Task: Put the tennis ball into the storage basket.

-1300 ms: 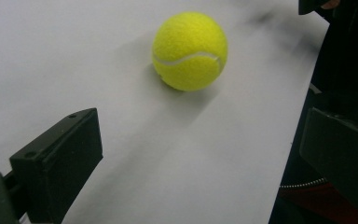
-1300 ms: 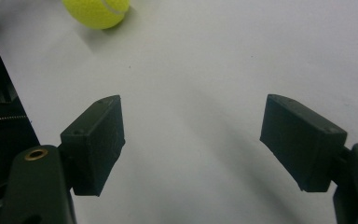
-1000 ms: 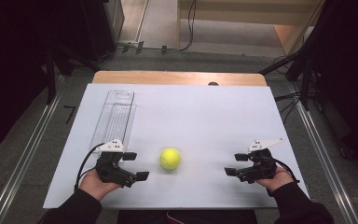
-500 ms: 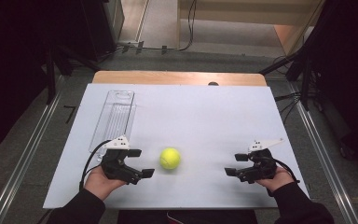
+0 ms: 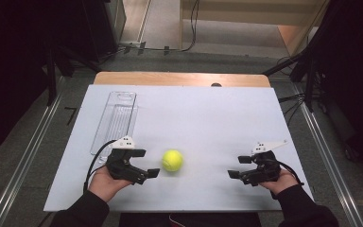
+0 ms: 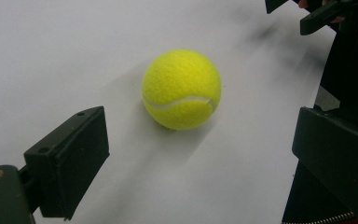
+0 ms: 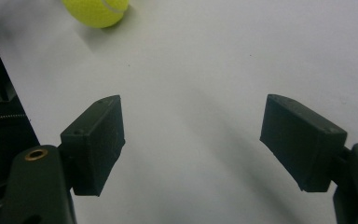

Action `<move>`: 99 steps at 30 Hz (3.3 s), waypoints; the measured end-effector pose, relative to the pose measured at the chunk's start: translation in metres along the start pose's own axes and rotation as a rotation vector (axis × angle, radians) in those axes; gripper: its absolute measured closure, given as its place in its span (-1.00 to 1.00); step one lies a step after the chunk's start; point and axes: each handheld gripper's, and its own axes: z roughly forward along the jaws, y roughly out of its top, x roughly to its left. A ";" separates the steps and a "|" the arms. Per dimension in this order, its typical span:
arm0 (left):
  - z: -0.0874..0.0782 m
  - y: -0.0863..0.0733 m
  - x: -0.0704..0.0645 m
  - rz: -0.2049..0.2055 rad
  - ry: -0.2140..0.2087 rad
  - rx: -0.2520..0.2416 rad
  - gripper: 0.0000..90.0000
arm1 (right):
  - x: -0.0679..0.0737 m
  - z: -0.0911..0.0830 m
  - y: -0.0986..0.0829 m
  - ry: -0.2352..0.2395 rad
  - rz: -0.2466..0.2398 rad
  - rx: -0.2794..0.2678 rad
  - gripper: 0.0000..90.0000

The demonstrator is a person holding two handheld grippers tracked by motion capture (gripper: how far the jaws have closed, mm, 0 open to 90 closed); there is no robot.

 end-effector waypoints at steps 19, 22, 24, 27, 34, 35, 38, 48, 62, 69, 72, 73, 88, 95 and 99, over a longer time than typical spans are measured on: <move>0.015 0.014 -0.003 0.016 -0.003 -0.001 -0.91 | 0.000 0.000 0.000 -0.001 -0.001 0.003 -0.56; 0.016 0.015 -0.003 0.017 -0.004 0.001 -0.91 | 0.000 0.000 0.000 -0.001 0.001 0.005 -0.56; 0.018 0.016 -0.003 0.018 -0.003 0.000 -0.91 | 0.000 0.000 0.000 0.000 0.000 0.005 -0.56; 0.019 0.018 -0.003 0.017 -0.002 -0.003 -0.91 | 0.000 0.000 0.000 0.000 0.000 0.005 -0.56; 0.024 0.023 -0.002 0.014 0.011 -0.002 -0.91 | 0.000 0.000 0.000 0.000 0.000 0.007 -0.56; 0.024 0.023 -0.002 0.014 0.011 -0.002 -0.91 | 0.000 0.000 0.000 0.000 0.000 0.007 -0.56; 0.026 0.026 -0.002 0.017 0.017 0.000 -0.91 | 0.000 0.000 -0.001 0.000 0.000 0.008 -0.56; 0.035 0.033 -0.001 0.020 0.028 0.008 -0.91 | 0.000 0.000 -0.001 0.000 -0.003 0.011 -0.56; 0.050 0.045 -0.004 0.048 0.031 0.030 -0.91 | 0.000 0.000 -0.001 -0.003 -0.002 0.016 -0.56; 0.058 0.050 -0.002 0.050 0.021 0.039 -0.91 | -0.001 0.000 -0.001 -0.002 -0.003 0.015 -0.56; 0.062 0.053 -0.001 0.057 0.016 0.044 -0.91 | 0.000 0.000 -0.001 -0.003 -0.002 0.017 -0.56; 0.063 0.054 -0.001 0.059 0.015 0.044 -0.91 | 0.000 0.000 -0.001 -0.003 -0.002 0.017 -0.56; 0.067 0.048 -0.002 0.074 0.015 0.047 -0.91 | 0.000 0.000 -0.002 -0.007 -0.001 0.016 -0.56; 0.070 0.042 -0.002 0.067 0.019 0.069 -0.91 | 0.000 0.000 -0.002 -0.006 -0.004 0.018 -0.56; 0.071 0.039 -0.001 0.058 0.011 0.071 -0.91 | 0.000 0.000 -0.002 -0.006 -0.007 0.020 -0.56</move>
